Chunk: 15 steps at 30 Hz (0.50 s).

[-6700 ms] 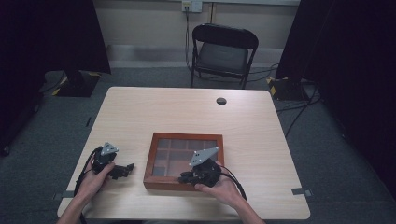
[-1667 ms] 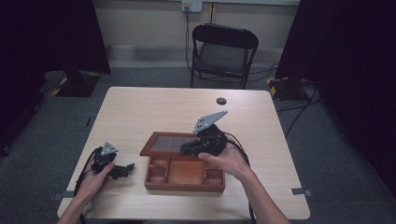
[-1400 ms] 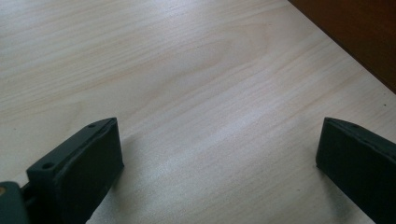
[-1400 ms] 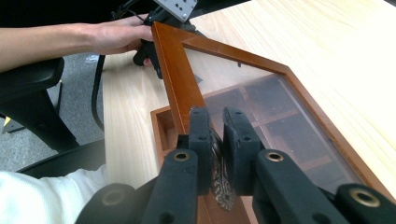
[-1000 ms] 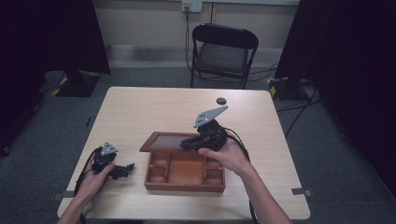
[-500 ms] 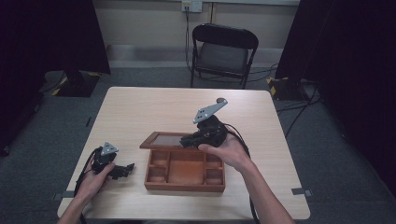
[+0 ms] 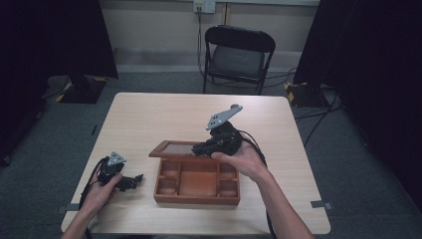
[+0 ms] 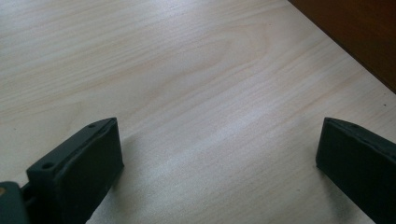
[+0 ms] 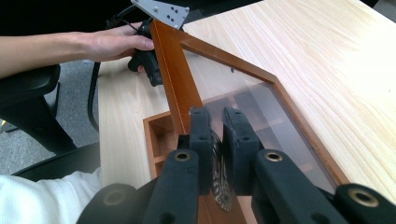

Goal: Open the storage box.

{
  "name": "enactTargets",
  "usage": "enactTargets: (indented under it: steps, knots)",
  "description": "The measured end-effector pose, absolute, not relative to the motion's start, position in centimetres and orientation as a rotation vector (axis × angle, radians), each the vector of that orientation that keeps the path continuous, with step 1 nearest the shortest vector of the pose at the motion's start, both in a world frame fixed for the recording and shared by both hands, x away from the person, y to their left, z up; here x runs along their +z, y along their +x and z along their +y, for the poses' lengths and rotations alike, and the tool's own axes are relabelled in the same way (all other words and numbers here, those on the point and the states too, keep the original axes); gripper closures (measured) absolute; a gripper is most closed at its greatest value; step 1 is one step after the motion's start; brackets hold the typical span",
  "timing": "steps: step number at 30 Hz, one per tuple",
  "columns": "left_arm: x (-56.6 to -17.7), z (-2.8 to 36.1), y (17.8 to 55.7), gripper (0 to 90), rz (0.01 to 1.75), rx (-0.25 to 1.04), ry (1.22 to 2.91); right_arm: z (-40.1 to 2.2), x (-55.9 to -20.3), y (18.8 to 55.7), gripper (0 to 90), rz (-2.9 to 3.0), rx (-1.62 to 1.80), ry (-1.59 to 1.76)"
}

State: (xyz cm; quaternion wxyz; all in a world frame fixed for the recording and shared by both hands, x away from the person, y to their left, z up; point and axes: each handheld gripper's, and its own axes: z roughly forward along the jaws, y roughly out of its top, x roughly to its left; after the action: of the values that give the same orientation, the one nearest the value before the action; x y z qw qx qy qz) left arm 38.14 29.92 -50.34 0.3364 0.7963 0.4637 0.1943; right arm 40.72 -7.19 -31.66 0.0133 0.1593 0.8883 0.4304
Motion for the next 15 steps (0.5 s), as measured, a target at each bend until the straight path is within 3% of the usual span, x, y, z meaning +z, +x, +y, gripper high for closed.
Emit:
enactTargets:
  steps: [15]
  knots:
    - [-50.34, 29.92, 38.14, 0.0, 1.209, 0.507, 2.076, -7.21, -31.56, 40.87, 83.0, 2.766, 1.35, 0.5]
